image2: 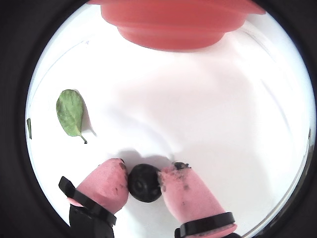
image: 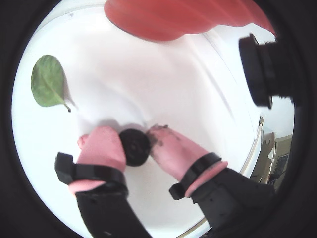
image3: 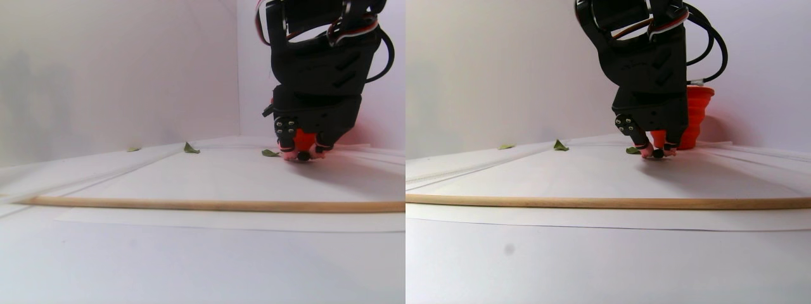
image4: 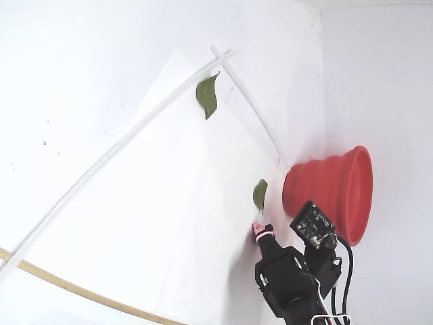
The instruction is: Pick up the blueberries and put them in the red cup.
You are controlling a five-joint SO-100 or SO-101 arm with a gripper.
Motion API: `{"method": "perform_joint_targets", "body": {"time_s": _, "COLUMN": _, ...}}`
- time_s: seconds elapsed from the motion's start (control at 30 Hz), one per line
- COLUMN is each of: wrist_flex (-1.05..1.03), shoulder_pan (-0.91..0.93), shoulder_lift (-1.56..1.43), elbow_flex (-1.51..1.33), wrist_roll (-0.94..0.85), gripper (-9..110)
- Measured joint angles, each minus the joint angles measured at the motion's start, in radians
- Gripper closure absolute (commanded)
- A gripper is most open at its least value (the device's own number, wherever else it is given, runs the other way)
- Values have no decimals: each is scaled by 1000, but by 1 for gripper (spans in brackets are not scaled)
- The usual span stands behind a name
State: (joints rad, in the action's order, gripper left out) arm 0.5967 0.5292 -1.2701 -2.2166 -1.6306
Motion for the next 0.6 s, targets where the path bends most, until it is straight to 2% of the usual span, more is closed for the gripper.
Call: {"method": "perform_joint_targets", "body": {"time_s": 0.6, "wrist_flex": -150, "shoulder_pan": -11, "shoulder_lift": -202, "elbow_flex": -64, "wrist_roll": 5, "gripper": 91}}
